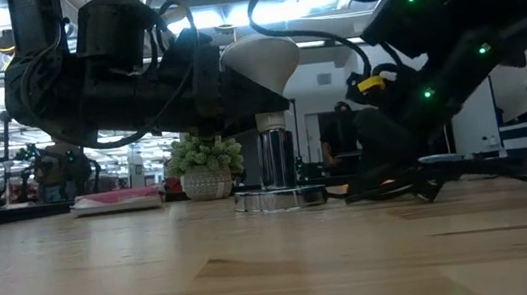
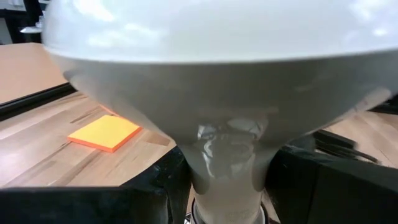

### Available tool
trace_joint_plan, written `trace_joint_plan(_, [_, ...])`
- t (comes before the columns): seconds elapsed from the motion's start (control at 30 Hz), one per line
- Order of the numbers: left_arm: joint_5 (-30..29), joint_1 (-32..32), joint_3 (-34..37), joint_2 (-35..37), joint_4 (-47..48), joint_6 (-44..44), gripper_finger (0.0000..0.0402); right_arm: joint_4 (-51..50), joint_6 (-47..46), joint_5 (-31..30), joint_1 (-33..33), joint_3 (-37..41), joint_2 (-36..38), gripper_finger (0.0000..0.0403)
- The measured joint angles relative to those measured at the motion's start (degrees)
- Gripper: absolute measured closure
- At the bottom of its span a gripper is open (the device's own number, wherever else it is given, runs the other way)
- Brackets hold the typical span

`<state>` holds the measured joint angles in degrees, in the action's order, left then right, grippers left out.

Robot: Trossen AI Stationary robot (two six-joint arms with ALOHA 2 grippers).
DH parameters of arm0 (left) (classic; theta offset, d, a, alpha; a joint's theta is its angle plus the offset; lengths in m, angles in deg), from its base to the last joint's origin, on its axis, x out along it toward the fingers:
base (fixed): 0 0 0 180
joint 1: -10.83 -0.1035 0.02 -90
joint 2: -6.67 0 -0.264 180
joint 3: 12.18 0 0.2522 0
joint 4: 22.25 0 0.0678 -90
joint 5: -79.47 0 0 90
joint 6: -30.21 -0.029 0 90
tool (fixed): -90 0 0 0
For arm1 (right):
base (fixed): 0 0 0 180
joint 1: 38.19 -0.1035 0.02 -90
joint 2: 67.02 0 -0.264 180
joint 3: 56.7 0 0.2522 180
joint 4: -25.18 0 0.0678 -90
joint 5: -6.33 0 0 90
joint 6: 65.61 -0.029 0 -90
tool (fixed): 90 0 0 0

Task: Screw lightbulb
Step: Insert the white lightbulb into the silver lamp

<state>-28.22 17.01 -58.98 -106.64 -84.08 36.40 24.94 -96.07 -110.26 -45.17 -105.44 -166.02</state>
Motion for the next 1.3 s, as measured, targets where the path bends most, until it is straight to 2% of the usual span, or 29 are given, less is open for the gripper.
trace_joint_plan(0.3, [0.13,0.0,0.0,0.0,0.0,-0.09,0.0249,4.19,2.85,-3.5,0.69,0.07,-0.07,0.0215])
trace_joint_plan(0.4, [0.23,0.02,0.0,0.0,0.0,-0.15,0.0249,5.64,3.88,-2.91,0.67,0.07,0.05,0.0215])
trace_joint_plan(0.77, [-0.57,0.22,-0.02,0.0,-0.02,-4.35,0.0249,4.36,3.93,9.49,0.58,0.07,6.23,0.0215])
trace_joint_plan(1.1, [-0.99,0.22,-0.02,0.0,-0.02,-4.83,0.0249,-0.04,3.76,18.87,-0.18,0.04,6.69,0.0215])
trace_joint_plan(1.17, [-1.07,0.22,-0.02,0.0,-0.02,-4.81,0.0249,-1.09,3.76,17.32,-1.49,0.04,6.41,0.0215])
trace_joint_plan(1.3, [-1.12,0.2,-0.04,0.0,-0.02,-4.68,0.0249,-1.97,3.78,9.92,-3.98,0.04,4.38,0.0215])
